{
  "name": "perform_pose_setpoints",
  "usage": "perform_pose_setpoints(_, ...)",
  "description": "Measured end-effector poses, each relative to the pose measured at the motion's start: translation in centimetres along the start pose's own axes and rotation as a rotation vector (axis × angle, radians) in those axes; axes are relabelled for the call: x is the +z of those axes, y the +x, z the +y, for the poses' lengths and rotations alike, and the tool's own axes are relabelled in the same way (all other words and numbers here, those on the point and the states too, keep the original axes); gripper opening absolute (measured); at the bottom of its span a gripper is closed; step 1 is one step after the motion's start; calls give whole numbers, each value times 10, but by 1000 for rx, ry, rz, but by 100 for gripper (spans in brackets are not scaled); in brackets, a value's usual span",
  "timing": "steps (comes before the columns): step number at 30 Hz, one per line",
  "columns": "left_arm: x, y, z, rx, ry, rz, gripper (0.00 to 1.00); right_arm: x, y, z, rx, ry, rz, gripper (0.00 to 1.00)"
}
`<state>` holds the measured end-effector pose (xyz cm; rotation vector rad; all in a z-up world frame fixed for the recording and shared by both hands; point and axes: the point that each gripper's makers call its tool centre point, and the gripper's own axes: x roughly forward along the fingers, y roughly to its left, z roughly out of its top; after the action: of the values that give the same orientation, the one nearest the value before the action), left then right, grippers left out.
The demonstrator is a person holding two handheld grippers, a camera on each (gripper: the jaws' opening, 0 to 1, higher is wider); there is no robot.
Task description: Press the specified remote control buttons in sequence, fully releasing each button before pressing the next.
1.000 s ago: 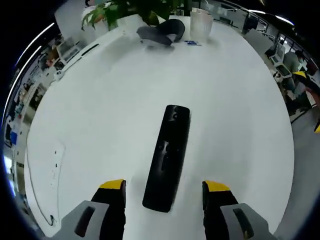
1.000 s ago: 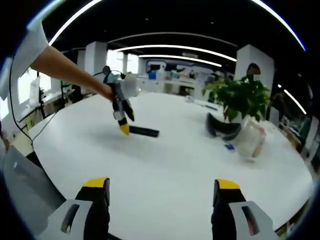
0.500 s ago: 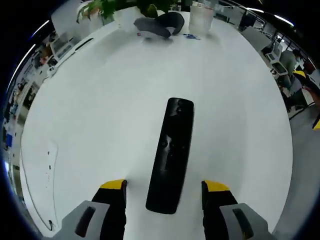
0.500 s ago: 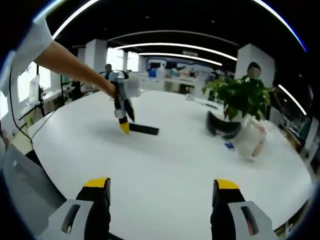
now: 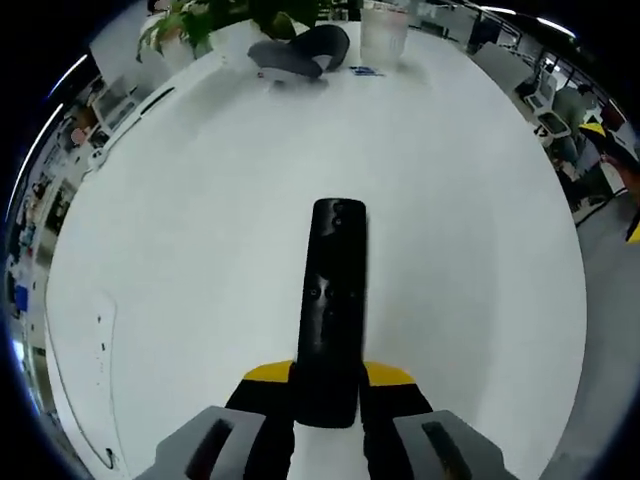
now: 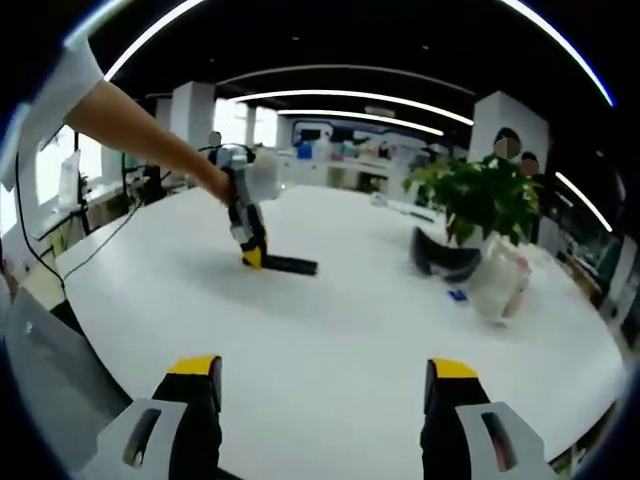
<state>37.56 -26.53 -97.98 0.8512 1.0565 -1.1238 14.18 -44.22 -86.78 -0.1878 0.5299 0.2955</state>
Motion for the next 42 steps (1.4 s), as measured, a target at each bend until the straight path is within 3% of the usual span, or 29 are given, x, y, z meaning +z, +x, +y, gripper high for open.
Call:
perform_pose_setpoints(6,0,0,-3,24,-2,-34,22,2,-1,-1,-6,2,-11,82)
perform_pose_setpoints(8,0,0,-8,21,-31,-20,22,3,-2,-1,-5,6,-18,82)
perform_pose_setpoints(20,-2,-3,-30,2,25,43,22,3,-2,-1,-5,1,-22,81)
perform_pose_setpoints(42,-14,-8,-75,-1,38,42,22,6,-3,2,6,-21,-35,80)
